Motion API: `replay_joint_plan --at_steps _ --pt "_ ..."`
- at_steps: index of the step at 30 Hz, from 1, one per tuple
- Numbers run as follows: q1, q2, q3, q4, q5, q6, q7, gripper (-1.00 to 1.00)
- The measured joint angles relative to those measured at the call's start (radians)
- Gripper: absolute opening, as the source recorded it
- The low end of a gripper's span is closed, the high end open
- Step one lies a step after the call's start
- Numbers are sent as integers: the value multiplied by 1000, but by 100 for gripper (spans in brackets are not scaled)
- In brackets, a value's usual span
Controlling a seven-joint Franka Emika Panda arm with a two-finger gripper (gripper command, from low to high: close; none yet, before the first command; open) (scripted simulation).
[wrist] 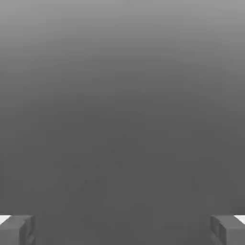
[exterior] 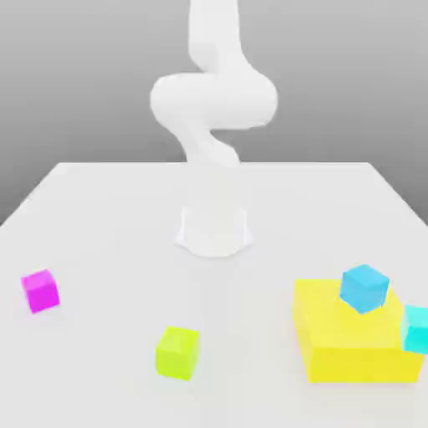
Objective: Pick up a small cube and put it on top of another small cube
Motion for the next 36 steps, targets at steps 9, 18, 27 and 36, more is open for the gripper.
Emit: replay_joint_plan --at_steps 9,18,27,36 --pt "-71 340 7 -190 -37 209 65 0" --pt "-115 666 -15 -375 -22 411 91 0" --pt "-126 988 -7 -390 21 659 72 -100" --pt "-132 943 -3 -398 15 622 77 -100"
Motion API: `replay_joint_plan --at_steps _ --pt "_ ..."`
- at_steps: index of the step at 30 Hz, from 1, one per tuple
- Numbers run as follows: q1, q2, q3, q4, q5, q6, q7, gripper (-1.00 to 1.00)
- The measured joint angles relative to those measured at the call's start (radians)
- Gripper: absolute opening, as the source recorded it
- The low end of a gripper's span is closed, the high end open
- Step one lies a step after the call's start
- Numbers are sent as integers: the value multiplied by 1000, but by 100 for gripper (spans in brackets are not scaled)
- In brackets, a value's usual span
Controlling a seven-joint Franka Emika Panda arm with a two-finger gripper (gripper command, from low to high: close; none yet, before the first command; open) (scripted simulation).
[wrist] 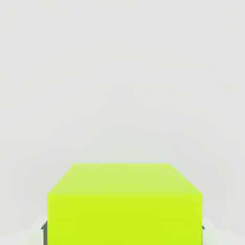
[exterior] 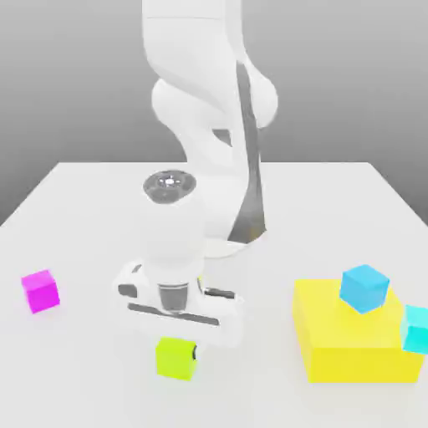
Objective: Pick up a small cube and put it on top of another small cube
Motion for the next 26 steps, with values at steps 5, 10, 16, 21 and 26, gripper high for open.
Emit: replay_joint_plan --at_steps 5,10,16,21,26 --pt "-27 -164 -13 -26 -6 -138 -4 -100" --pt "-251 -235 -120 -11 -36 -223 -65 -100" --pt "-504 -304 -255 14 -56 -316 -162 -100" --pt "-552 -206 -285 24 20 -231 -249 -100" --pt "-565 -112 -253 27 94 -144 -303 100"
